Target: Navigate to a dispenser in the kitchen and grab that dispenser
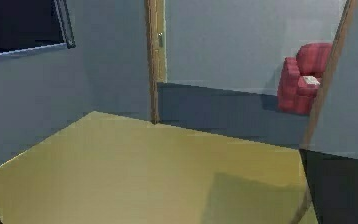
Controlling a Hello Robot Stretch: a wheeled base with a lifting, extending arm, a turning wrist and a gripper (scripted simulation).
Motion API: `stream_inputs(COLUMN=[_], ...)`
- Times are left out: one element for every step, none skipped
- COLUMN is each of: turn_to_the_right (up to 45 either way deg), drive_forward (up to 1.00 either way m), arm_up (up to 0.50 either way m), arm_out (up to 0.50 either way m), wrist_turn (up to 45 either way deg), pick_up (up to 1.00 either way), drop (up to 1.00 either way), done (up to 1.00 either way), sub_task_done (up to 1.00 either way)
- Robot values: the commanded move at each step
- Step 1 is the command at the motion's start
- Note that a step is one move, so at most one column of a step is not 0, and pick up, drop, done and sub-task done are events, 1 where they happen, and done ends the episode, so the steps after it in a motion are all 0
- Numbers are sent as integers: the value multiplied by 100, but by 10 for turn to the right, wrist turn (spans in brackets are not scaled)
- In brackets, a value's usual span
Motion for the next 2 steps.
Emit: stream_inputs(turn_to_the_right=[450, 450], drive_forward=[0, 0], arm_up=[0, 0], arm_out=[0, 0], wrist_turn=[0, 0], pick_up=[0, 0], drop=[0, 0], done=[0, 0], sub_task_done=[0, 0])
